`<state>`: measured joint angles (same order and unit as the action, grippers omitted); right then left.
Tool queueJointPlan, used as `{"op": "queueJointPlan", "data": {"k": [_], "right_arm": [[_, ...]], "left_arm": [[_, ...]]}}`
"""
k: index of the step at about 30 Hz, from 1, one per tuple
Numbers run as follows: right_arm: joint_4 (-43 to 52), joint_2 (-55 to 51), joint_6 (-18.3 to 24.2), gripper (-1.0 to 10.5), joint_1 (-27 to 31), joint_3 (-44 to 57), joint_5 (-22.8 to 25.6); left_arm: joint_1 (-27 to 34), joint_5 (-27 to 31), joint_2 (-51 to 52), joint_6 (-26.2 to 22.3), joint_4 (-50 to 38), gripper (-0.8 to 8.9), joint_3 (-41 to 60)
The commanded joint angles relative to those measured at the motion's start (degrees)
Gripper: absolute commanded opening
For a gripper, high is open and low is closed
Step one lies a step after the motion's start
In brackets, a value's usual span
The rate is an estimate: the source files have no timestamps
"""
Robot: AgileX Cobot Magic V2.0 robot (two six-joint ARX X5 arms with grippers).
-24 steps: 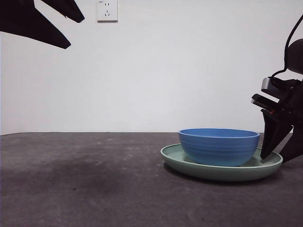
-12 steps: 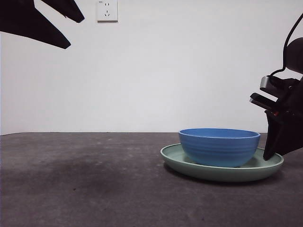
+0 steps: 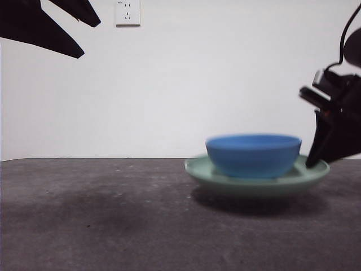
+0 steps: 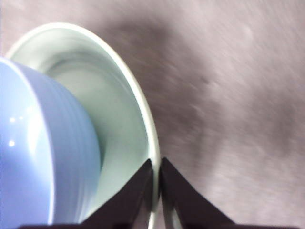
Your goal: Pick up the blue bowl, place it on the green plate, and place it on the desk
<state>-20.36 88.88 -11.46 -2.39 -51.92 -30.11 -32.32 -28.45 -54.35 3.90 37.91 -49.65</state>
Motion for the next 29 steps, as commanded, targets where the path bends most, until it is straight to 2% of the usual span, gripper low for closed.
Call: {"op": "queueJointPlan", "data": {"k": [1,9,16,23,29], "right_arm": [[0.7,-1.3,-2.2,0.1,-0.6,-0.9,-1.6],[2.7,-3.6,-6.5,0.1,-4.9,-1.0,-1.7],[6.1,-3.1,-10.1,0.1,-12.9,-1.0,2.6],[11.3,0.7,-14.7,0.1,-17.9,-1.0,4.8],[15.0,5.0,-17.0,0.1,-19.7,-1.0,6.2]], "left_arm": [[-0.3,-0.3,-0.3,-0.7,-0.3,2.23,-0.5],[-0.3,-0.3,-0.3,-0.7,-0.3,2.23,-0.5],[-0.3,-0.3,-0.3,-0.7,-0.3,2.23,-0.5],[-0.3,-0.3,-0.3,-0.7,-0.2,2.23,-0.5],[-0.3,-0.3,-0.3,-0.7,-0.2,2.23,-0.5]]}}
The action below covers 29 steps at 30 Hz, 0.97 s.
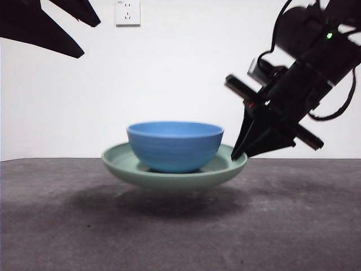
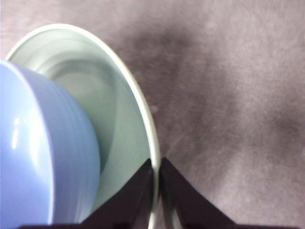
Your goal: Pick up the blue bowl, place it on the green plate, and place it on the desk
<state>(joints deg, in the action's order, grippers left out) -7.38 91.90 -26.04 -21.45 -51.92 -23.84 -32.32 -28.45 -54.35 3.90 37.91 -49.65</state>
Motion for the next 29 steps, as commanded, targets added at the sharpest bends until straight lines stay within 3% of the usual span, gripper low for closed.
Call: {"op": "queueJointPlan", "data": {"k": [1,20,25,29], "right_arm": [[2.7,2.6,-2.9,0.1,-0.7,-1.1,-0.1],[3.5,9.2,-3.5,0.2,-1.2,-3.3,0.7],[2.9,9.2,-3.5,1.4,-1.5,-3.3,0.8],[2.6,9.2,-3.5,1.5,-1.6,-3.3,0.8]], "left_arm": [[-0.3,-0.3,-0.3,-0.7,-0.2,2.23,-0.5],[-0.3,-0.3,-0.3,-0.7,0.2,2.23,-0.5],[-0.3,-0.3,-0.3,-0.6,0.2,2.23,-0.5],[-0.3,-0.3,-0.3,-0.6,0.2,2.23,-0.5]]}}
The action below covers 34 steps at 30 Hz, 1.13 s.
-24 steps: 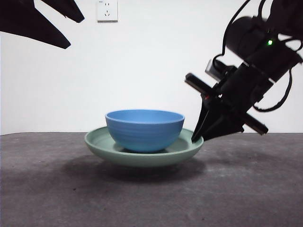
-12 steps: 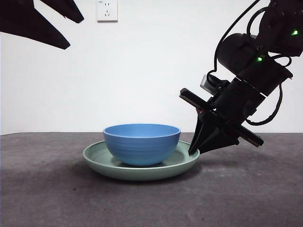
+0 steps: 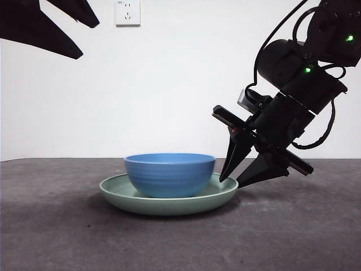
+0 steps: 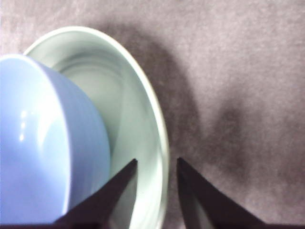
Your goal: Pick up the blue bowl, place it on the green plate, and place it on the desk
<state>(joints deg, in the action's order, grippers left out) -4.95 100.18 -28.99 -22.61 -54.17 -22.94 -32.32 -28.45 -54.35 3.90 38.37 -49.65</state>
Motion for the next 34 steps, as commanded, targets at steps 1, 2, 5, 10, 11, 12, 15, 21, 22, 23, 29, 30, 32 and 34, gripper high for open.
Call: {"op": "queueJointPlan", "data": {"k": [1,2,5,10,11,12,15,21,22,23,29,30,32,34], "right_arm": [[0.2,0.9,-0.6,1.6,-0.5,-1.1,-0.1],[0.2,0.8,-0.6,1.8,-0.5,-1.1,0.1],[-0.6,-0.2,-0.6,2.4,-0.4,-1.1,1.3],[-4.0,-5.1,1.6,2.4,-0.1,-1.1,3.8],[-4.9,-6.8,2.4,2.4,-0.1,-1.1,4.0],[-5.8,-8.3,3.1,2.4,-0.1,-1.1,4.0],[-8.7,-13.7,5.6,2.4,-0.1,-1.1,3.9],[-16.2,-26.3,11.6,2.4,-0.1,-1.1,2.4],[-17.4,-27.8,12.3,2.4,-0.1,-1.1,1.9],[-19.0,-30.0,13.2,2.4,-0.1,-1.1,1.3],[-30.1,-40.1,16.2,2.4,-0.7,-1.1,-3.2],[-32.2,-41.7,16.8,2.4,-1.3,-1.1,-3.5],[-34.8,-43.7,18.0,2.4,-2.0,-1.1,-3.4],[-37.8,-45.5,19.1,2.4,-2.8,-1.1,-3.4]], "left_arm": [[-0.3,-0.3,-0.3,-0.7,-0.2,2.23,-0.5],[-0.3,-0.3,-0.3,-0.7,-0.2,2.23,-0.5],[-0.3,-0.3,-0.3,-0.7,-0.2,2.23,-0.5],[-0.3,-0.3,-0.3,-0.7,-0.3,2.23,-0.5],[-0.3,-0.3,-0.3,-0.7,-0.3,2.23,-0.5],[-0.3,-0.3,-0.3,-0.7,-0.3,2.23,-0.5],[-0.3,-0.3,-0.3,-0.7,-0.3,2.23,-0.5],[-0.3,-0.3,-0.3,-0.7,-0.3,2.23,-0.5],[-0.3,-0.3,-0.3,-0.7,-0.3,2.23,-0.5],[-0.3,-0.3,-0.3,-0.7,-0.3,2.23,-0.5],[-0.3,-0.3,-0.3,-0.7,-0.3,2.23,-0.5],[-0.3,-0.3,-0.3,-0.7,-0.3,2.23,-0.5],[-0.3,-0.3,-0.3,-0.7,-0.3,2.23,-0.5],[-0.3,-0.3,-0.3,-0.7,-0.3,2.23,-0.5]]}}
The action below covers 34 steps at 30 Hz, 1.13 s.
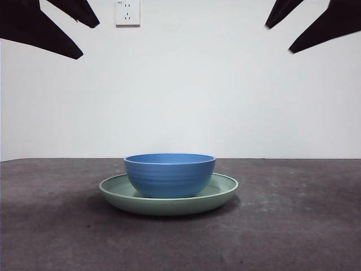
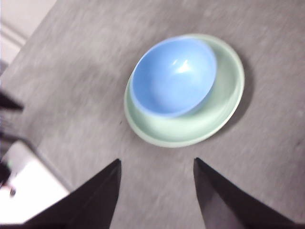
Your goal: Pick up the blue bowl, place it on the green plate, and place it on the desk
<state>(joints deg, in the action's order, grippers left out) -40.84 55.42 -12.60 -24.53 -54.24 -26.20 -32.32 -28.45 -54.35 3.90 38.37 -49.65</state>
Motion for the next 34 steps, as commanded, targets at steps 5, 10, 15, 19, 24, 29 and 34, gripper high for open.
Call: {"op": "queueJointPlan", "data": {"k": [5,10,15,19,24,29,34], "right_arm": [[-8.2,-3.9,5.1,2.4,-3.3,-0.8,1.2],[-8.5,-5.1,5.7,2.4,-4.4,-0.1,2.4],[-8.5,-5.0,5.8,2.4,-4.5,-0.1,2.3],[-8.5,-5.0,5.8,2.4,-4.5,-0.1,2.2],[-8.5,-5.0,5.8,2.3,-4.5,-0.1,2.2],[-8.9,-5.0,6.3,0.1,-4.5,-0.1,2.2],[-8.9,-5.0,6.8,0.1,-4.5,-0.1,2.2]], "left_arm": [[-0.3,-0.3,-0.3,-0.7,-0.3,2.22,-0.5],[-0.3,-0.3,-0.3,-0.7,-0.3,2.23,-0.5],[-0.3,-0.3,-0.3,-0.7,-0.3,2.22,-0.5],[-0.3,-0.3,-0.3,-0.7,-0.3,2.23,-0.5],[-0.3,-0.3,-0.3,-0.7,-0.3,1.54,-0.5],[-0.3,-0.3,-0.3,-0.7,-0.3,0.08,-0.5],[-0.3,-0.3,-0.3,-0.7,-0.3,0.08,-0.5]]}}
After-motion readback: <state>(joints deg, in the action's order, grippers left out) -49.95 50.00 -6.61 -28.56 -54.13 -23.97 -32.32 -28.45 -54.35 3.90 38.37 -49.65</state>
